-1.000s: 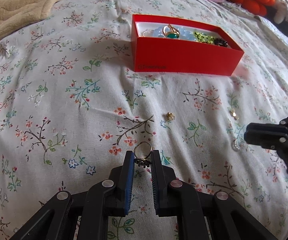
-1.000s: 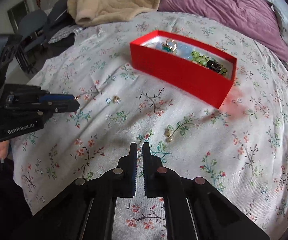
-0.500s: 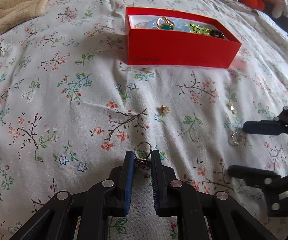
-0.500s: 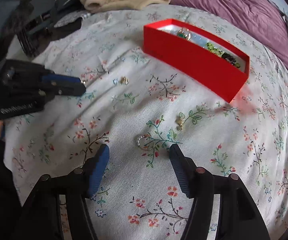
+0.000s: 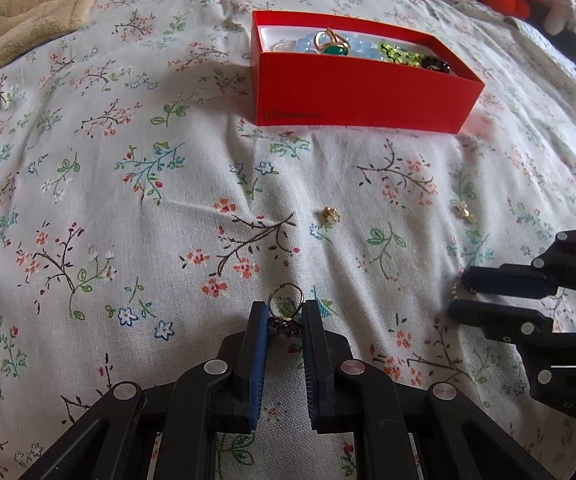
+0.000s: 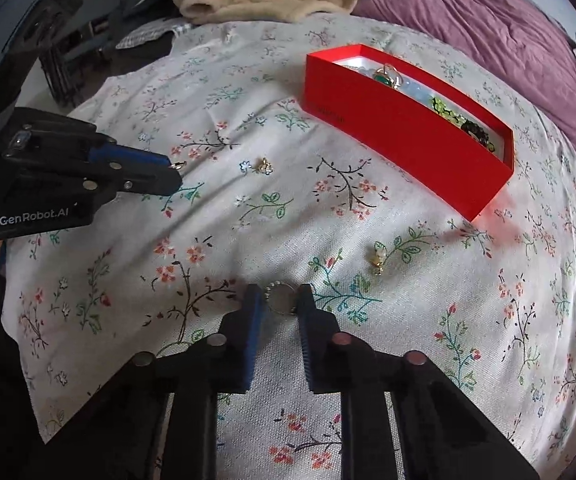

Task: Organize jewelry
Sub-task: 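Lift both rings off the bedspread with both grippers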

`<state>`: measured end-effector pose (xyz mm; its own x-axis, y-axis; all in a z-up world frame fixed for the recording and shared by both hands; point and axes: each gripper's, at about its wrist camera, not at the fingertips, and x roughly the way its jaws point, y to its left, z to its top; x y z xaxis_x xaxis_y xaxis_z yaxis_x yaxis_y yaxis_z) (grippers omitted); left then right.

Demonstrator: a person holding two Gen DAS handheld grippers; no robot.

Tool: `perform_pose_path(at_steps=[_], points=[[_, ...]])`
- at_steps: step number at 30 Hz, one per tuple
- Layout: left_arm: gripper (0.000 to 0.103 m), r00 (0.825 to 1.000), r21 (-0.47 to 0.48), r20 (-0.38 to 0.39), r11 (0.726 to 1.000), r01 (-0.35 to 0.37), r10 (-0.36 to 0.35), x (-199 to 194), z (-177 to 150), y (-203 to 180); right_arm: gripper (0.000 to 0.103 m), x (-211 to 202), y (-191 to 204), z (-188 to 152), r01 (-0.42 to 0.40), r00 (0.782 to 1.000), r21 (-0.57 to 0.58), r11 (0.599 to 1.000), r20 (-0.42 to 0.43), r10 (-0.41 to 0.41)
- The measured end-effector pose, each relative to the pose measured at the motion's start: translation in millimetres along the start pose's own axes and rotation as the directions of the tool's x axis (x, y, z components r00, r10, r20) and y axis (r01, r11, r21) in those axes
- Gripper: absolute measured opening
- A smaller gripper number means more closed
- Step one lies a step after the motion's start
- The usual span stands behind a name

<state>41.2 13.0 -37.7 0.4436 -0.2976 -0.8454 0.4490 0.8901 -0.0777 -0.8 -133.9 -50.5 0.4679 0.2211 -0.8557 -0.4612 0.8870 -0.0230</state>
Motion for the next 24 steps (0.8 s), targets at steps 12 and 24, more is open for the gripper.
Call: perform_pose_path(at_steps=[12, 24], points=[[0.011, 1.0, -0.009, 0.016, 1.0, 0.008, -0.008, -5, 7, 1, 0.017, -8, -1, 5, 0.003, 1.0, 0.01, 1.0, 0.009, -0.003], [0.012, 0.997, -0.019, 0.079, 1.0, 0.018, -0.017, -18, 34, -7, 0.017, -25, -8, 30, 0.016, 0.998, 0.049, 0.999, 0.06, -0.019]])
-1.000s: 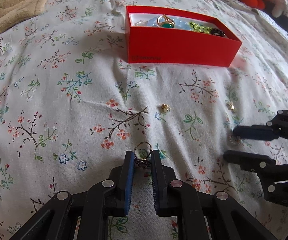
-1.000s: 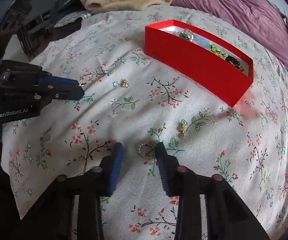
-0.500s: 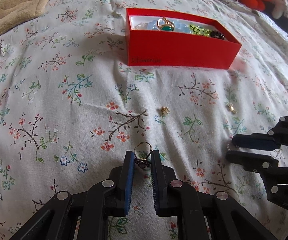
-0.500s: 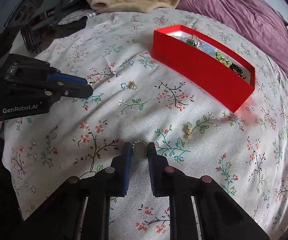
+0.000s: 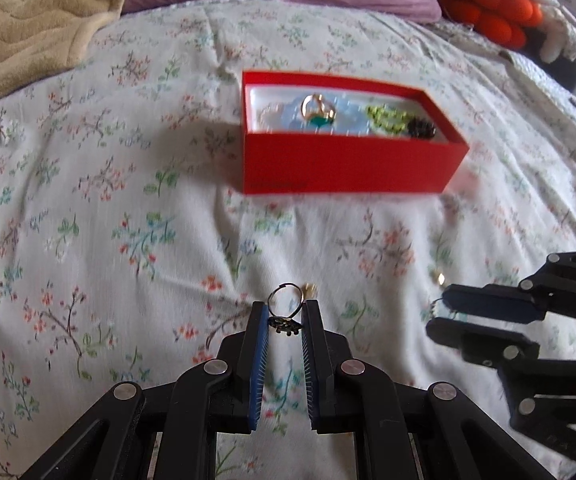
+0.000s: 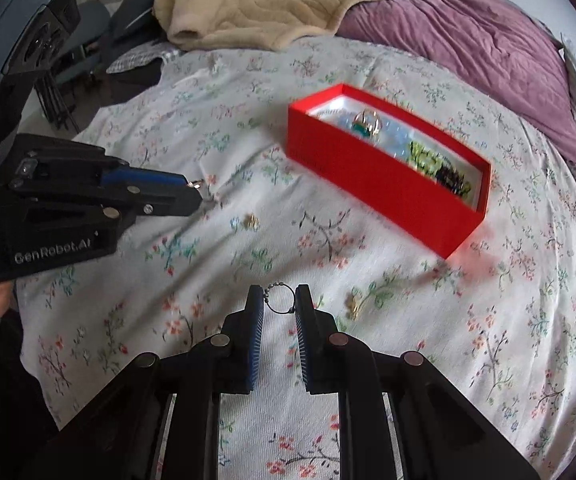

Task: Organize jewelry
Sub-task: 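Lift both rings off the bedspread with both grippers, then carry both rings into the red box and open both grippers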

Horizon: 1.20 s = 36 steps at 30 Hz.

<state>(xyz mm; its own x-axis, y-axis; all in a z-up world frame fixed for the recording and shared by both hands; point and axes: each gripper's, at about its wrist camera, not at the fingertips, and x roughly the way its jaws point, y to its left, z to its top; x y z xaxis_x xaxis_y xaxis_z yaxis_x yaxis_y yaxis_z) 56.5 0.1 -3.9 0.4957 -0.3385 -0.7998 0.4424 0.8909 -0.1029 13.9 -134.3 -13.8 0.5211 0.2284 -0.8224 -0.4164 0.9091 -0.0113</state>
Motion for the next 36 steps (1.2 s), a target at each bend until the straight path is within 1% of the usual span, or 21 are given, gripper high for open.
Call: perform_pose_path(at_steps=[9, 19, 24, 30, 36], points=[[0.012, 0.999, -0.017, 0.047, 1.0, -0.007, 0.008, -4, 27, -2, 0.017, -7, -10, 22, 0.024, 0.999, 0.04, 0.999, 0.029, -0.025], [0.011, 0.996, -0.049, 0.09, 0.999, 0.0, 0.005, 4, 59, 1, 0.017, -15, -38, 50, 0.062, 0.995, 0.095, 0.994, 0.068, -0.069], [0.012, 0.994, -0.045, 0.111, 0.999, 0.009, -0.004, 15, 74, -1, 0.017, -13, -59, 63, 0.075, 0.993, 0.148, 0.986, 0.083, -0.088], [0.012, 0.991, -0.042, 0.128, 0.999, 0.031, -0.025, 32, 89, -9, 0.017, -4, -83, 73, 0.091, 0.991, 0.2, 0.976, 0.082, -0.109], [0.012, 0.993, -0.061, 0.115, 0.998, 0.008, -0.001, 54, 98, -11, 0.017, 10, -103, 79, 0.096, 0.991, 0.254, 0.962, 0.067, -0.117]])
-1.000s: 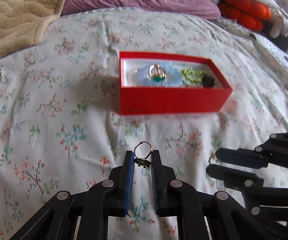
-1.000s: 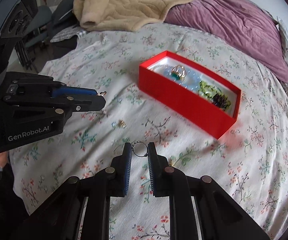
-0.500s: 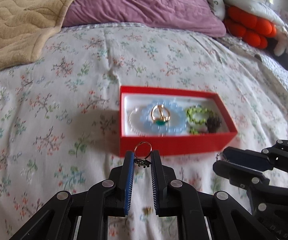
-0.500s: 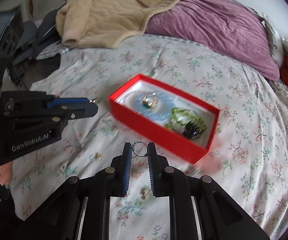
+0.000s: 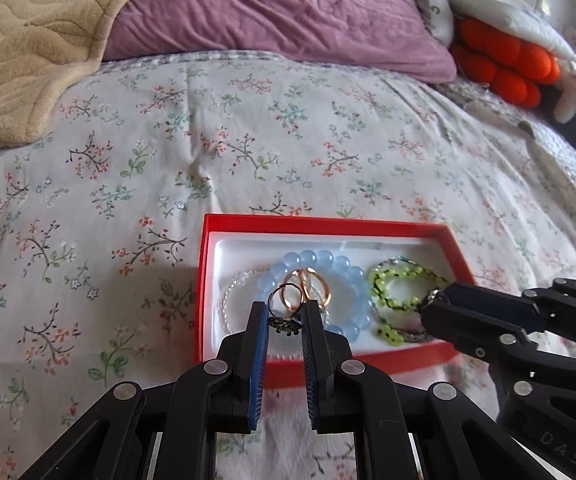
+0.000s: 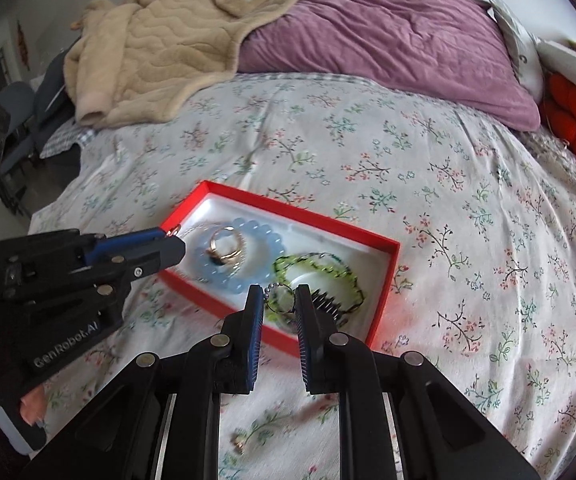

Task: Organize jewelry
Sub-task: 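Carry both rings into the red box and open both grippers, then withdraw both grippers from the red box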

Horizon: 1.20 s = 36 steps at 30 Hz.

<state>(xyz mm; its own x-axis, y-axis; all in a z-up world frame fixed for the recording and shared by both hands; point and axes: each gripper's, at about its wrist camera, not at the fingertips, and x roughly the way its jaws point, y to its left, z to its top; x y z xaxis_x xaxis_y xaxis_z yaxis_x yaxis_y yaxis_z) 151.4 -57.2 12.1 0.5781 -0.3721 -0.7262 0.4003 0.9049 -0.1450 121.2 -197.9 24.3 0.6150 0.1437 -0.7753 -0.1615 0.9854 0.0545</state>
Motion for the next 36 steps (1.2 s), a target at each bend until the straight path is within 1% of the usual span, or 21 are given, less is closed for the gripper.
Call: perform_pose_path(at_steps=[8, 17, 19, 21, 23, 25, 27, 33, 36], points=[[0.012, 1.0, 0.008, -0.009, 1.0, -0.028, 0.028, 17, 2, -6, 0.017, 14, -11, 6, 0.011, 1.0, 0.022, 1.0, -0.01, -0.011], [0.013, 0.998, 0.039, -0.003, 0.998, -0.057, 0.057, 19, 2, -10, 0.018, 17, -17, 6, 0.007, 1.0, 0.037, 0.999, -0.009, -0.006], [0.015, 0.998, 0.046, -0.002, 0.997, -0.061, 0.061, 18, 2, -11, 0.019, 16, -17, 5, 0.004, 1.0, 0.033, 0.999, -0.012, -0.003], [0.021, 0.998, 0.051, -0.001, 0.997, -0.065, 0.065, 16, 2, -12, 0.02, 15, -17, 5, -0.001, 1.0, 0.033, 0.999, -0.014, 0.001], [0.025, 0.997, 0.057, 0.002, 0.996, -0.071, 0.071, 15, 2, -13, 0.026, 14, -17, 5, -0.002, 1.0, 0.032, 0.999, -0.014, 0.003], [0.027, 0.997, 0.062, 0.005, 0.995, -0.079, 0.078, 12, 2, -13, 0.038, 11, -16, 5, 0.0, 1.0, 0.029, 1.0, -0.006, 0.0], [0.033, 0.997, 0.062, 0.007, 0.995, -0.081, 0.081, 9, 3, -13, 0.04, 7, -16, 6, 0.004, 1.0, 0.027, 1.0, 0.005, -0.004], [0.046, 0.995, 0.082, 0.019, 0.992, -0.095, 0.094, -4, 1, -14, 0.042, -7, -16, 6, 0.008, 1.0, 0.016, 1.0, 0.024, -0.008], [0.053, 0.995, 0.091, 0.02, 0.991, -0.102, 0.1, -11, -1, -15, 0.046, -13, -17, 3, 0.009, 1.0, 0.017, 1.0, 0.028, -0.009]])
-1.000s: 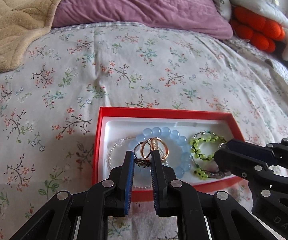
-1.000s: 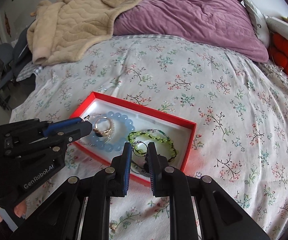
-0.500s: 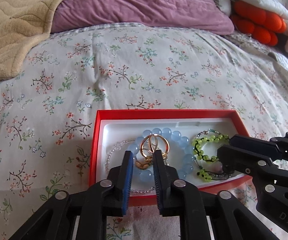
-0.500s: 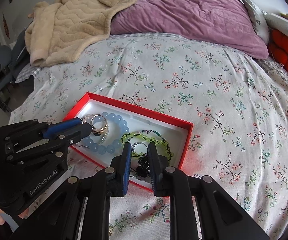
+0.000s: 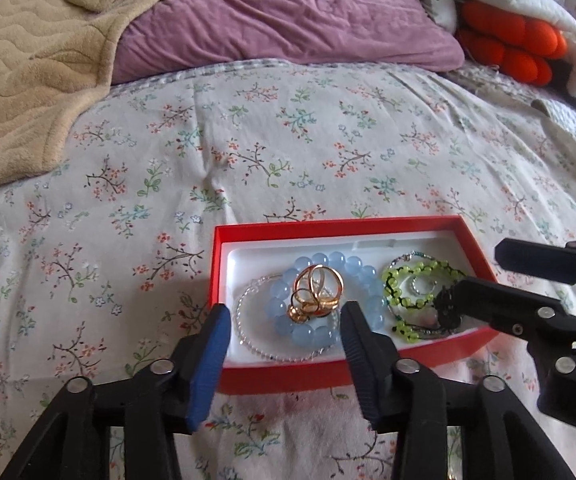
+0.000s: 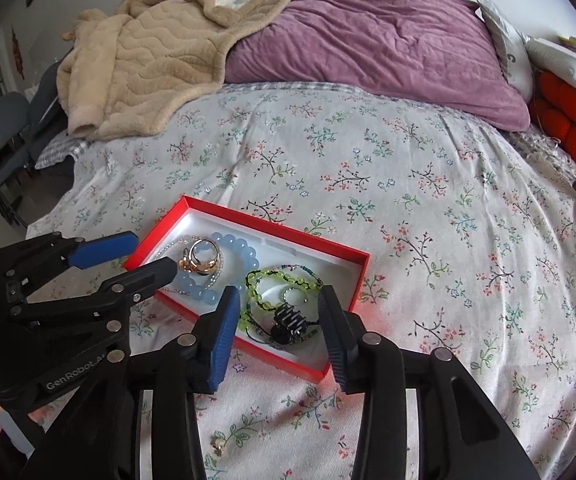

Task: Organize jewelry
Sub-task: 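Withdraw both grippers from the red box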

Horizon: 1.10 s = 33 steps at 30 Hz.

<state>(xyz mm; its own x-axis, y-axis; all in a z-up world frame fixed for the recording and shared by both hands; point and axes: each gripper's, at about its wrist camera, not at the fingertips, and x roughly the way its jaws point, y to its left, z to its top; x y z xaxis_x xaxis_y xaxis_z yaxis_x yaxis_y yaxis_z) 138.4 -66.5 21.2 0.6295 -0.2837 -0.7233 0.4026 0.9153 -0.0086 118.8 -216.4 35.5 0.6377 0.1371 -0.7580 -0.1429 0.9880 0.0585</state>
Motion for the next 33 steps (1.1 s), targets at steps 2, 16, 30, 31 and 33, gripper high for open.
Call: perform_pose_path(at_steps=[2, 16, 30, 31, 33], points=[[0.058, 1.0, 0.005, -0.001, 1.0, -0.003, 0.003, -4, -1, 0, 0.05, -5, -1, -2, 0.002, 1.0, 0.003, 1.0, 0.004, -0.002], [0.095, 0.996, -0.019, -0.08, 0.999, -0.043, 0.042, -33, -25, 6, 0.075, -40, -3, -29, 0.004, 1.0, 0.01, 1.0, -0.008, -0.003], [0.096, 0.97, -0.095, -0.239, 0.993, -0.073, 0.048, -37, -79, 39, 0.082, -34, -9, -82, 0.037, 0.98, 0.055, 0.998, -0.196, -0.025], [0.096, 0.969, -0.097, -0.244, 0.993, -0.073, 0.048, -38, -81, 41, 0.082, -33, -10, -85, 0.04, 0.978, 0.065, 0.997, -0.209, -0.026], [0.096, 0.965, -0.097, -0.257, 0.992, -0.076, 0.049, -38, -89, 43, 0.082, -30, -14, -91, 0.059, 0.97, 0.084, 0.995, -0.24, -0.037]])
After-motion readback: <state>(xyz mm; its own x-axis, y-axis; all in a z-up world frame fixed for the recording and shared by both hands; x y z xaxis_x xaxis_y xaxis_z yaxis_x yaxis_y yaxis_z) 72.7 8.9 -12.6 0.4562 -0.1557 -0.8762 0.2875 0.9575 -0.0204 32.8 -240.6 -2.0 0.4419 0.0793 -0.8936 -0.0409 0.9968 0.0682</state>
